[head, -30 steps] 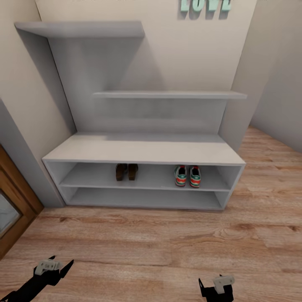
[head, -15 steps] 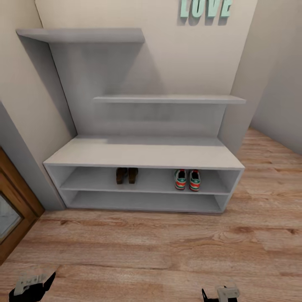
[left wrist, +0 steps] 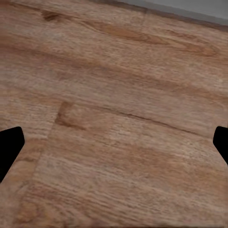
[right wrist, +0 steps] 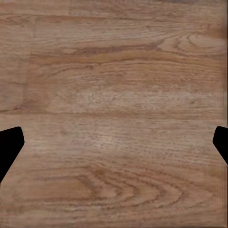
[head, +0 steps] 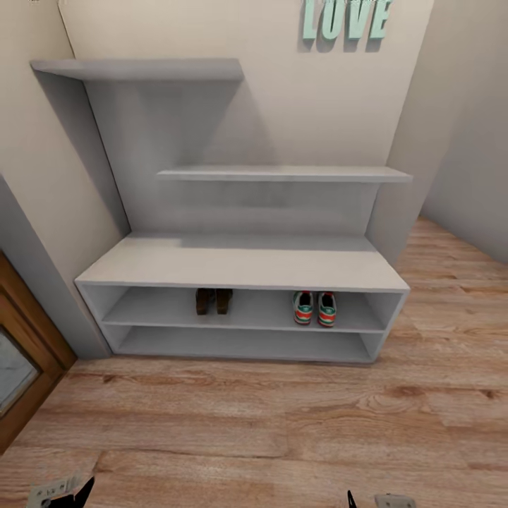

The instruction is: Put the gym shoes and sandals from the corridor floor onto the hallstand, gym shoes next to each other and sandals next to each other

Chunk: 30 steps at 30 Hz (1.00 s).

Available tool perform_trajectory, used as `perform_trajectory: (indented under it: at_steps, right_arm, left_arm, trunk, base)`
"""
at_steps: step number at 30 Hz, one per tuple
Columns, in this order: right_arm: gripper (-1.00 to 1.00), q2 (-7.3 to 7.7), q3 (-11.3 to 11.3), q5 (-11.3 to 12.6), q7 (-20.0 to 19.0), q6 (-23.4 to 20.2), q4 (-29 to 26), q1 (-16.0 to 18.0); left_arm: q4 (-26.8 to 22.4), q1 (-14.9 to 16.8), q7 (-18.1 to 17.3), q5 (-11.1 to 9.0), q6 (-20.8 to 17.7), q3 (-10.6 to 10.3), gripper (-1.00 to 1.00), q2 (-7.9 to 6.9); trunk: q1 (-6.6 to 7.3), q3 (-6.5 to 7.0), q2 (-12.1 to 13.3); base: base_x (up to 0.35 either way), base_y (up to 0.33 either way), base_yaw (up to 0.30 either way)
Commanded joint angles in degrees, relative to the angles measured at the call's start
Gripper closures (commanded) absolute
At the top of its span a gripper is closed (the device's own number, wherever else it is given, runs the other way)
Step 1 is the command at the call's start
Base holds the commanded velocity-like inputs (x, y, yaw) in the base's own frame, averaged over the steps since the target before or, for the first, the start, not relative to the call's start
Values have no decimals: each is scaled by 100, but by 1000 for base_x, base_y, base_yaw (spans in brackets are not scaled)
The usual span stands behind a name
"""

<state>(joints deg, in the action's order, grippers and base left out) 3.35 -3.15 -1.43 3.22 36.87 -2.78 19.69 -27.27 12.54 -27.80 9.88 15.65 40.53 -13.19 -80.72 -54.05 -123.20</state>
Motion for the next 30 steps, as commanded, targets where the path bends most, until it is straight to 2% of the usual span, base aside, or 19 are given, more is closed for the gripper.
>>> perform_trajectory:
  at_steps: [1, 2, 3, 7, 10, 11, 12, 16, 22, 30]
  right_arm:
    - [-100, -1, -28, 1, 2, 17, 3, 2]
    - [-100, -1, -26, 16, 0, 16, 2, 2]
    - [-100, -1, -25, 58, 2, 19, -2, 0]
    - [-100, -5, -22, 70, -3, 15, -3, 0]
    - [-100, -7, -20, 71, -4, 14, -3, -1]
    - [-100, -8, -20, 73, -5, 14, -3, -1]
    - [-100, -11, -19, 77, -6, 13, -3, -1]
    - [-100, -10, -19, 80, -3, 13, -4, -1]
    - [-100, -14, -19, 81, 1, 13, -4, -1]
    - [-100, -44, -11, 81, -5, 13, -4, -1]
  left_arm:
    - [22, 8, 22, 73, 33, 45, -100, 6]
    - [36, 7, 77, 91, 34, 43, -100, 9]
    - [77, 6, 350, 225, 39, 42, -100, 21]
    - [88, 6, 566, 328, 60, 46, -100, 71]
    - [92, 6, 678, 358, 139, 47, -100, 97]
    - [98, 7, 754, 371, 229, 47, -100, 108]
    - [105, 8, 973, 385, 455, 50, -100, 125]
    - [109, 5, 1203, 386, 557, 51, -100, 131]
    - [112, 7, 1361, 384, 595, 52, -100, 132]
    - [108, 4, 1373, 383, 589, 59, -100, 129]
  trunk:
    - [24, 14, 40]
    - [46, 32, 80]
    - [68, 50, 120]
    - [155, 122, 280]
    - [221, 175, 401]
    - [243, 193, 441]
    - [265, 211, 481]
    - [353, 283, 641]
    - [485, 391, 882]
    - [661, 535, 1203]
  base:
    - [0, 0, 0]
    - [0, 0, 0]
    - [0, 0, 0]
    - [0, 0, 0]
    - [0, 0, 0]
    - [0, 0, 0]
    - [0, 0, 0]
    - [0, 0, 0]
    - [0, 0, 0]
    - [0, 0, 0]
